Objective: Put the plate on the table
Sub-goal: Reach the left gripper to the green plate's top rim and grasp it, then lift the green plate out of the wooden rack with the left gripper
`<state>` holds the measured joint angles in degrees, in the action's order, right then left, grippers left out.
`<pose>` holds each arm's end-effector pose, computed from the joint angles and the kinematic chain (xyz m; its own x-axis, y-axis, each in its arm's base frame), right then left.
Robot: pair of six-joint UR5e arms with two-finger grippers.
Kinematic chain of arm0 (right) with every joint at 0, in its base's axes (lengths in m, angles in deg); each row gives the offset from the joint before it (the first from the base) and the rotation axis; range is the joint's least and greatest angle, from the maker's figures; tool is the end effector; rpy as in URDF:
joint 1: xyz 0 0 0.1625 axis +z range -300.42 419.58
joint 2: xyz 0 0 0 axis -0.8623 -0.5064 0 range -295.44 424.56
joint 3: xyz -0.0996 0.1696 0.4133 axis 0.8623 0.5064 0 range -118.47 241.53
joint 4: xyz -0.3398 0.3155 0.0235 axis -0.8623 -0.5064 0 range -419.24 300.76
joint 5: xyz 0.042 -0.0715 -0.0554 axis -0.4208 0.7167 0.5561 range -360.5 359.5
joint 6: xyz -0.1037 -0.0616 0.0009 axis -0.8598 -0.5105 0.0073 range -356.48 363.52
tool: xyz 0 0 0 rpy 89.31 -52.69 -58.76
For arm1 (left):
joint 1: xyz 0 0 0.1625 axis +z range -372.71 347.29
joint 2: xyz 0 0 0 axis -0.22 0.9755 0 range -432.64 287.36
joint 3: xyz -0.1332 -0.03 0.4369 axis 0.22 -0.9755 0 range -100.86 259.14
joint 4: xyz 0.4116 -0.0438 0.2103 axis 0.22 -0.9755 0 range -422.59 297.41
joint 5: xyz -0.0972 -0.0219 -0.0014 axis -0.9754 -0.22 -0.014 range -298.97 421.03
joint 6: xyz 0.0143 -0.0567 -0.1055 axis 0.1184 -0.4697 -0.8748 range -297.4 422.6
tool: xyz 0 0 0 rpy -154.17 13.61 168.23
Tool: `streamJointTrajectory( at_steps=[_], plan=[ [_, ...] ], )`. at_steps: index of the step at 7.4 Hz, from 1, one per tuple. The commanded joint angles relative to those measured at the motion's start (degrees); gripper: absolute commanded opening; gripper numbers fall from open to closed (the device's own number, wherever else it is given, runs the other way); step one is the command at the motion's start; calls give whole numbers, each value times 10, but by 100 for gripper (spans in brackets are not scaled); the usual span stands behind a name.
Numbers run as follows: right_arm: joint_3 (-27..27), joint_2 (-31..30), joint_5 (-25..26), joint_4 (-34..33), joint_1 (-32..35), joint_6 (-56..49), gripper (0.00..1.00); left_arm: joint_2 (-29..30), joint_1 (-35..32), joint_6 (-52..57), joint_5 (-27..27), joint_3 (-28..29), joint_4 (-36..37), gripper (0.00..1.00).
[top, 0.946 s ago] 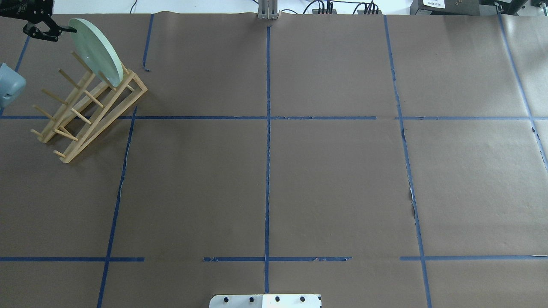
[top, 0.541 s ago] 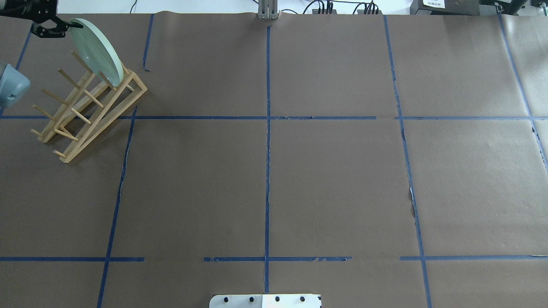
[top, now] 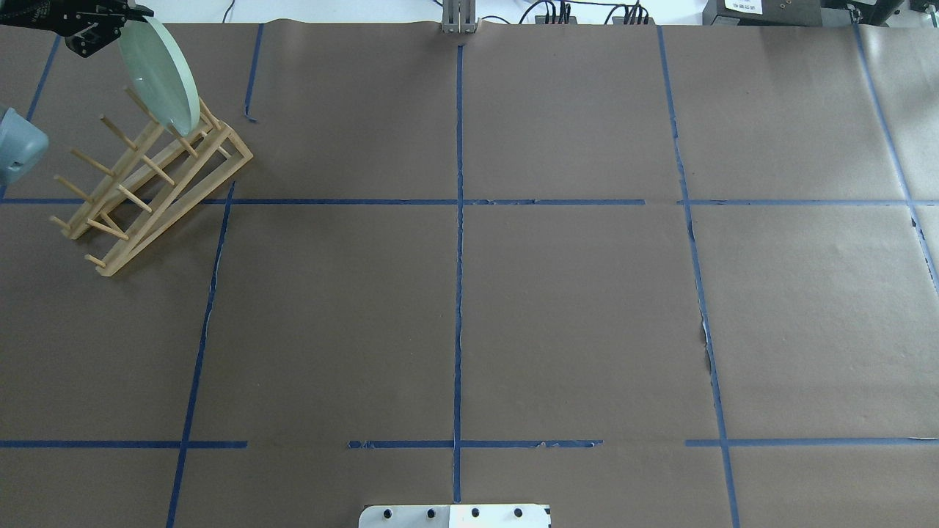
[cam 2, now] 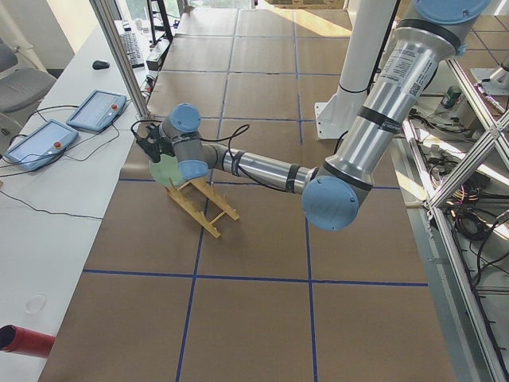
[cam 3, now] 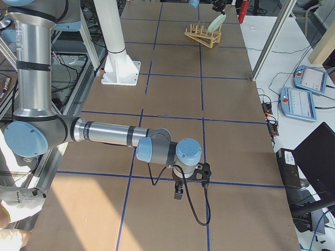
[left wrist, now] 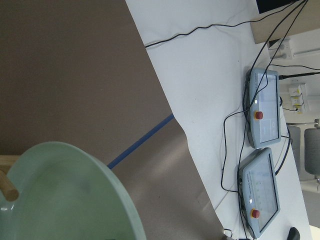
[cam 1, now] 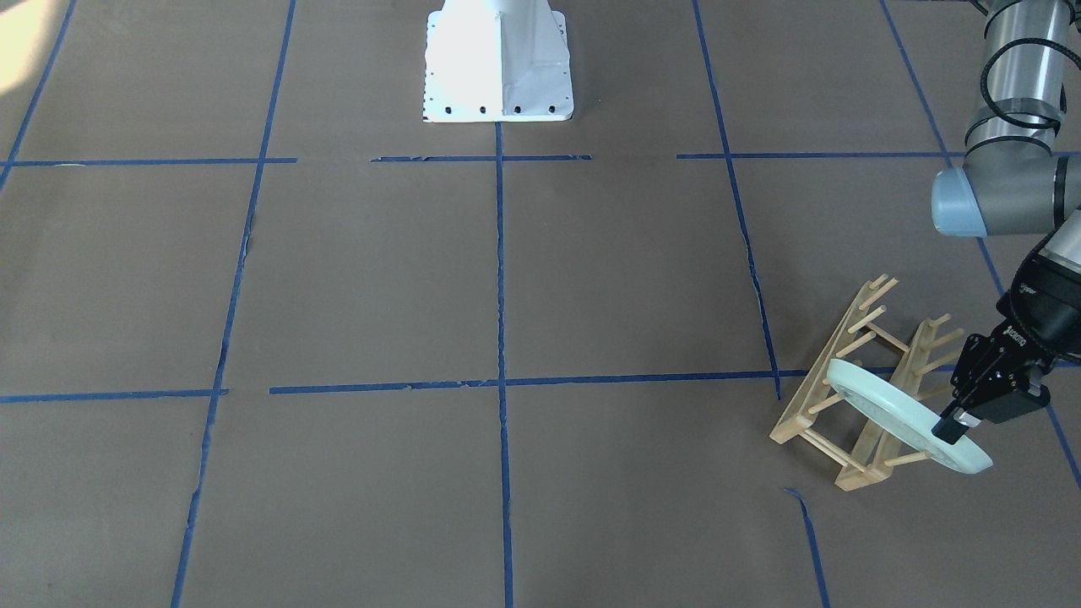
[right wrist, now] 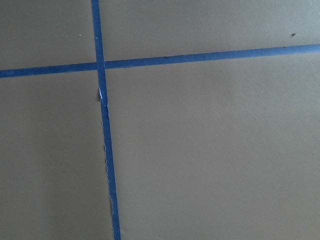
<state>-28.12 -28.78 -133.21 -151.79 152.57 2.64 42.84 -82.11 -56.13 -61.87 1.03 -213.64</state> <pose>0.0778 -0.5034 0.7469 0.7306 0.0968 0.6759 -0.0407 0.9943 -0.0983 0.2016 -0.7290 0.4019 -0.2074 -0.5949 -0.7765 0.5723 0.5700 -0.5896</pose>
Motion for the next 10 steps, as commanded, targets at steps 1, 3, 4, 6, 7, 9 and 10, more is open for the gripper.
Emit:
streamJointTrajectory(
  at_steps=[1,3,4,6,7,9,10],
  plan=[
    [0,0,0,0,0,0,100,7,-27,-5,-36,-29,5,0],
    [0,0,0,0,0,0,100,35,-25,2,-7,-70,3,0],
    [0,0,0,0,0,0,100,66,-20,-2,15,-72,14,0],
    [0,0,0,0,0,0,100,128,58,88,14,-92,227,0],
    [0,0,0,0,0,0,100,152,118,164,29,-115,371,0],
    [0,0,0,0,0,0,100,204,205,245,120,-122,544,0],
    [0,0,0,0,0,0,100,242,244,299,152,-120,664,0]
  ],
)
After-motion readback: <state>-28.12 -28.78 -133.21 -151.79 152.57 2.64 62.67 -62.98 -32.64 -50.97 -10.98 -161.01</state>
